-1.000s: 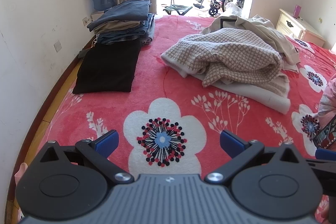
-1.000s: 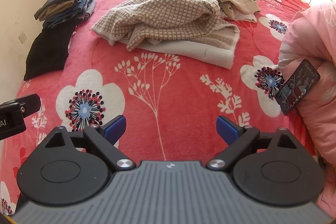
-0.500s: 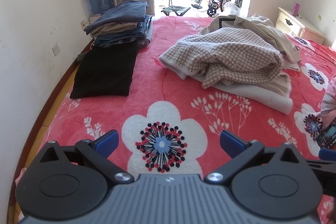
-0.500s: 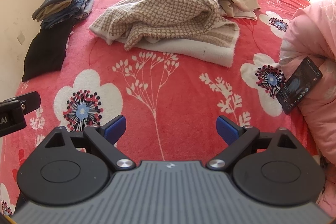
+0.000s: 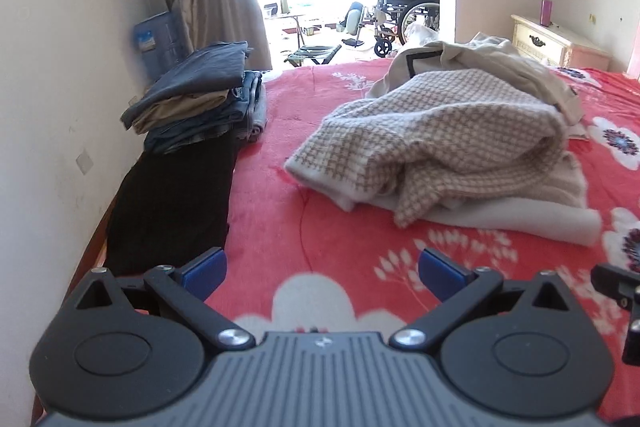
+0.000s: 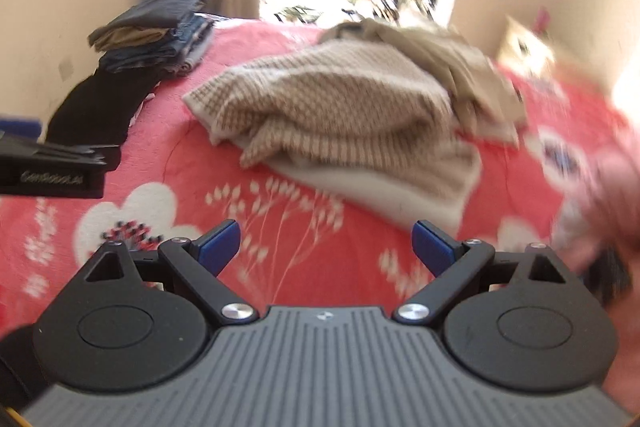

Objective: Fold clothes
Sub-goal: 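Grasp the houndstooth cardigan edge with the right gripper while the left gripper grasps it too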

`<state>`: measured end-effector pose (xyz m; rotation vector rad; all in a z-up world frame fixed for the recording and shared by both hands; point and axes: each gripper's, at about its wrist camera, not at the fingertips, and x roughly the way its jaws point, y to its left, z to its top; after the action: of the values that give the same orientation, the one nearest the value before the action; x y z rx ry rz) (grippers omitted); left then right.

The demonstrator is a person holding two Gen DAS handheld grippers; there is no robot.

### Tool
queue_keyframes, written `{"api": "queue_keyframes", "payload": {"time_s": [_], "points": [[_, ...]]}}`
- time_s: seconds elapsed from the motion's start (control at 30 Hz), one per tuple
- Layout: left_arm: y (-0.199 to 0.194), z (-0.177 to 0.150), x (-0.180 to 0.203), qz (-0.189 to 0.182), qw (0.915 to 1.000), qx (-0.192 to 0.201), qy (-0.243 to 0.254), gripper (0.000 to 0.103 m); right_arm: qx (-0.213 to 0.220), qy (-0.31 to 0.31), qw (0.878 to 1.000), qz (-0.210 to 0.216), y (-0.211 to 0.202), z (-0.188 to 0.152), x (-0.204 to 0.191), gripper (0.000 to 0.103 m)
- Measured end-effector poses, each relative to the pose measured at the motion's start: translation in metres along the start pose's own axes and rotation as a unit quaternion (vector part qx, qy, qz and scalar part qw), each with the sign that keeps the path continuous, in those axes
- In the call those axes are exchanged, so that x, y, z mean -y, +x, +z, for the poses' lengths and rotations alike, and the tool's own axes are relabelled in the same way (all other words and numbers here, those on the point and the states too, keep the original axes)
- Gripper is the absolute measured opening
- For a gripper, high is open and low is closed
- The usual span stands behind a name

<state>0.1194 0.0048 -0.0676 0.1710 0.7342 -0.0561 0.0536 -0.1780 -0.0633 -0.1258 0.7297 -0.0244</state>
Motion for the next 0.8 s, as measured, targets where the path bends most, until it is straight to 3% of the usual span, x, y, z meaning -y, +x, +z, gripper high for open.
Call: {"api": "queue_keyframes", "payload": {"time_s": [0.1,0.23,0.37,0.47,0.5,0.57,0.6,0.63,0.7,0.8], "points": [[0.034,0.006,-0.006,-0.007,1.0,-0.002,-0.004,0.099,0.039,-0.085,0.996,0.007,0.041,0.02,-0.013,0.092],[0.084,0.009,-0.021,-0.008,0.9995,-0.025,-0.018,0.09,0.098,-0.201,0.975,0.017,0.104,0.053,-0.036,0.092],[0.127,0.009,-0.037,-0.012,0.9972,-0.06,-0.042,0.075,0.114,-0.324,0.939,0.012,0.178,0.077,-0.065,0.091],[0.149,0.012,-0.044,-0.02,0.9953,-0.079,-0.052,0.069,0.108,-0.421,0.9,-0.006,0.224,0.078,-0.085,0.089],[0.154,0.013,-0.044,-0.022,0.9951,-0.081,-0.053,0.068,0.101,-0.453,0.886,-0.016,0.239,0.077,-0.091,0.084],[0.162,0.016,-0.043,-0.027,0.9951,-0.082,-0.049,0.067,0.072,-0.502,0.861,-0.039,0.265,0.074,-0.094,0.058],[0.165,0.019,-0.041,-0.029,0.9952,-0.081,-0.045,0.067,0.06,-0.51,0.857,-0.04,0.273,0.075,-0.091,0.048],[0.168,0.021,-0.039,-0.032,0.9954,-0.08,-0.042,0.067,0.056,-0.501,0.863,-0.032,0.273,0.082,-0.086,0.034],[0.173,0.025,-0.034,-0.041,0.9954,-0.078,-0.037,0.069,0.061,-0.457,0.887,-0.019,0.262,0.104,-0.071,0.019],[0.181,0.037,-0.024,-0.068,0.9941,-0.075,-0.039,0.077,0.07,-0.339,0.938,0.0,0.246,0.149,-0.036,0.018]]}}
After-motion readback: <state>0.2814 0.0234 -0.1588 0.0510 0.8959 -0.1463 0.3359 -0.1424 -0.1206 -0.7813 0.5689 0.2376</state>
